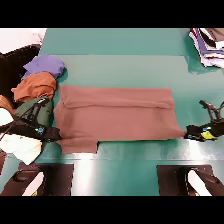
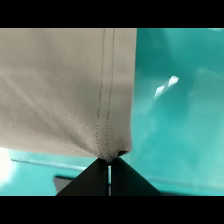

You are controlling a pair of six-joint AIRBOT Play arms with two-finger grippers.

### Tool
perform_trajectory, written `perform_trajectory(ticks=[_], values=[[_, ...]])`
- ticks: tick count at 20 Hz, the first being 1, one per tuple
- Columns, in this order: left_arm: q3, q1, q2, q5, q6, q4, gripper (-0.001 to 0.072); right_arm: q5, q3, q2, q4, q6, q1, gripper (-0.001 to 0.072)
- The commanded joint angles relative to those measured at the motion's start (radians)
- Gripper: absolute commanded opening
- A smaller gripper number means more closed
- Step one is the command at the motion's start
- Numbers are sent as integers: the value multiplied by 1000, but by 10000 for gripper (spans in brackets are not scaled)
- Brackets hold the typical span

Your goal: Fold the shirts.

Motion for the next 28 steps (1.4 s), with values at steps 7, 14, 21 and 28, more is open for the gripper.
perform_trajectory(ticks=[7, 14, 21, 28], values=[[307, 0, -306, 335, 40, 53, 25, -138, 330, -270, 95, 4, 9, 12], [530, 0, -716, 449, 90, 47, 26, -211, 589, -650, 151, -10, 111, 13], [590, 9, -744, 437, 75, 49, 620, -210, 764, -769, 153, -10, 137, 359], [692, 13, -742, 202, 90, -34, 26, -171, 469, -647, 293, -126, -71, 564]])
